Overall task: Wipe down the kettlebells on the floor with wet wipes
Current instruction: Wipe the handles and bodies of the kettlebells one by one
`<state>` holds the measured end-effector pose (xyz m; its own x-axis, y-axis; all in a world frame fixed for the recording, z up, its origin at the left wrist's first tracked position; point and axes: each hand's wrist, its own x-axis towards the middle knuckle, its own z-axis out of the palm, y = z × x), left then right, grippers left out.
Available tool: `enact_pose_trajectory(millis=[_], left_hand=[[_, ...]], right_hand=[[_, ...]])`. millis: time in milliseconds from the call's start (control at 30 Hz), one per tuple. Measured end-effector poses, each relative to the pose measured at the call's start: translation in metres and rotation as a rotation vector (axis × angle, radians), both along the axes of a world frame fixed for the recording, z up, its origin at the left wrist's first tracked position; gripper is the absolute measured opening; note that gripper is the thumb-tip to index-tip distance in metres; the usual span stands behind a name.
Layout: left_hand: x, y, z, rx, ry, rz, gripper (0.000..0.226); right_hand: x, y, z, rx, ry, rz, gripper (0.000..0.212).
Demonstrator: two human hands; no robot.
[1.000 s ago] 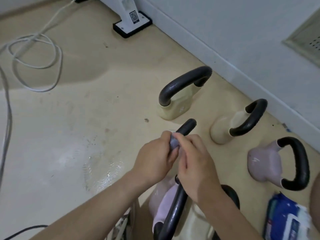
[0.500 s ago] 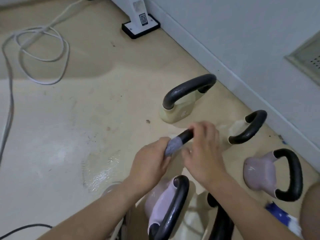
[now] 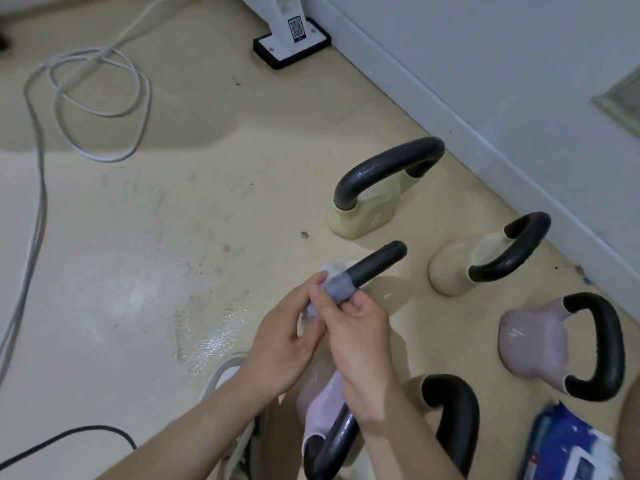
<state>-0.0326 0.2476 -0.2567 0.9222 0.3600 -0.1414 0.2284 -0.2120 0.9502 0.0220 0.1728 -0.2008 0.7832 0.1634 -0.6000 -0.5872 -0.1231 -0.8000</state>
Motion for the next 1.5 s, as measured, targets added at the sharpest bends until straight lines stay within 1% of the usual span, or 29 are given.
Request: enact_pose_trajectory(millis=[33,100,167,200,267,300,334,367,401,434,467,501,534,568,668,701,768,835,935,1002,1035,1102,1168,1235,1302,1369,1402,1436,1502], left_hand=[[0.002,0.002,-0.002,0.04,0.003,-0.022,0.042],[0.007,0.007,-0.005,0.123,0.001,-0.071,0.037],[0.014,0.015,-0.007,0.221,0.014,-0.143,0.03],[0.017,0.017,-0.005,0.273,0.026,-0.172,0.026],[0.023,0.017,0.0,0.34,0.04,-0.207,0.015],[0.027,0.015,0.005,0.348,0.043,-0.219,0.013],[0.031,0.013,0.01,0.355,0.044,-0.234,0.014],[0.036,0.011,0.015,0.372,0.047,-0.259,0.014],[0.042,0.009,0.019,0.409,0.065,-0.289,0.014],[0.049,0.007,0.023,0.464,0.103,-0.315,0.014],[0.057,0.005,0.027,0.537,0.154,-0.34,0.015],[0.066,0.003,0.032,0.623,0.202,-0.362,0.015],[0.075,0.001,0.038,0.7,0.241,-0.382,0.014],[0.082,-0.002,0.045,0.754,0.261,-0.399,0.013],[0.103,-0.008,0.062,0.775,0.28,-0.435,0.013],[0.109,-0.01,0.064,0.79,0.273,-0.443,0.016],[0.123,-0.017,0.068,0.843,0.28,-0.456,0.031],[0.137,-0.025,0.073,0.856,0.343,-0.493,0.037],[0.152,-0.03,0.08,0.856,0.393,-0.642,0.022],[0.156,-0.025,0.08,0.8,0.445,-0.726,0.009],[0.155,-0.02,0.078,0.732,0.474,-0.738,0.015],[0.143,-0.007,0.074,0.51,0.492,-0.673,0.022],[0.121,0.011,0.069,0.303,0.43,-0.525,0.019],[0.094,0.029,0.064,0.188,0.341,-0.338,0.02],[0.07,0.046,0.061,0.098,0.27,-0.165,0.022],[0.049,0.067,0.06,0.084,0.287,-0.03,0.026],[0.041,0.077,0.058,0.11,0.313,0.005,0.026],[0.033,0.091,0.054,0.18,0.358,0.014,0.024],[0.022,0.114,0.043,0.422,0.512,-0.022,0.022]], right_hand=[[0.002,-0.003,0.002,0.021,0.016,-0.013,0.02],[0.007,-0.007,0.006,-0.035,0.008,0.038,0.015],[0.014,-0.013,0.011,-0.168,-0.042,0.167,0.008],[0.016,-0.017,0.014,-0.27,-0.077,0.272,0.003],[0.024,-0.025,0.022,-0.58,-0.239,0.462,0.006],[0.029,-0.03,0.027,-0.732,-0.367,0.495,0.006],[0.036,-0.034,0.033,-0.812,-0.492,0.478,0.007],[0.043,-0.039,0.035,-0.828,-0.579,0.445,0.015],[0.052,-0.043,0.037,-0.787,-0.581,0.4,0.026],[0.062,-0.046,0.036,-0.705,-0.491,0.351,0.035],[0.073,-0.046,0.035,-0.575,-0.337,0.289,0.036],[0.08,-0.044,0.032,-0.426,-0.177,0.24,0.027],[0.086,-0.043,0.027,-0.326,-0.074,0.21,0.015],[0.09,-0.041,0.023,-0.315,-0.074,0.218,0.012],[0.098,-0.037,0.013,-0.357,-0.181,0.22,0.022],[0.098,-0.036,0.013,-0.352,-0.195,0.215,0.024],[0.102,-0.039,0.012,-0.332,-0.194,0.182,0.031],[0.106,-0.042,0.015,-0.315,-0.165,0.126,0.033],[0.104,-0.049,0.02,-0.266,-0.11,0.061,0.031],[0.099,-0.053,0.024,-0.256,-0.127,0.097,0.032],[0.095,-0.054,0.026,-0.255,-0.153,0.128,0.032],[0.089,-0.053,0.029,-0.234,-0.202,0.195,0.032],[0.081,-0.049,0.028,-0.136,-0.22,0.263,0.029],[0.07,-0.038,0.025,-0.004,-0.157,0.321,0.023],[0.059,-0.023,0.018,0.06,-0.127,0.415,0.03],[0.044,-0.001,0.007,-0.012,-0.179,0.494,0.034],[0.039,0.007,0.001,-0.076,-0.21,0.509,0.033],[0.031,0.017,-0.005,-0.113,-0.223,0.506,0.029],[0.017,0.031,-0.017,-0.149,-0.248,0.501,0.021]])
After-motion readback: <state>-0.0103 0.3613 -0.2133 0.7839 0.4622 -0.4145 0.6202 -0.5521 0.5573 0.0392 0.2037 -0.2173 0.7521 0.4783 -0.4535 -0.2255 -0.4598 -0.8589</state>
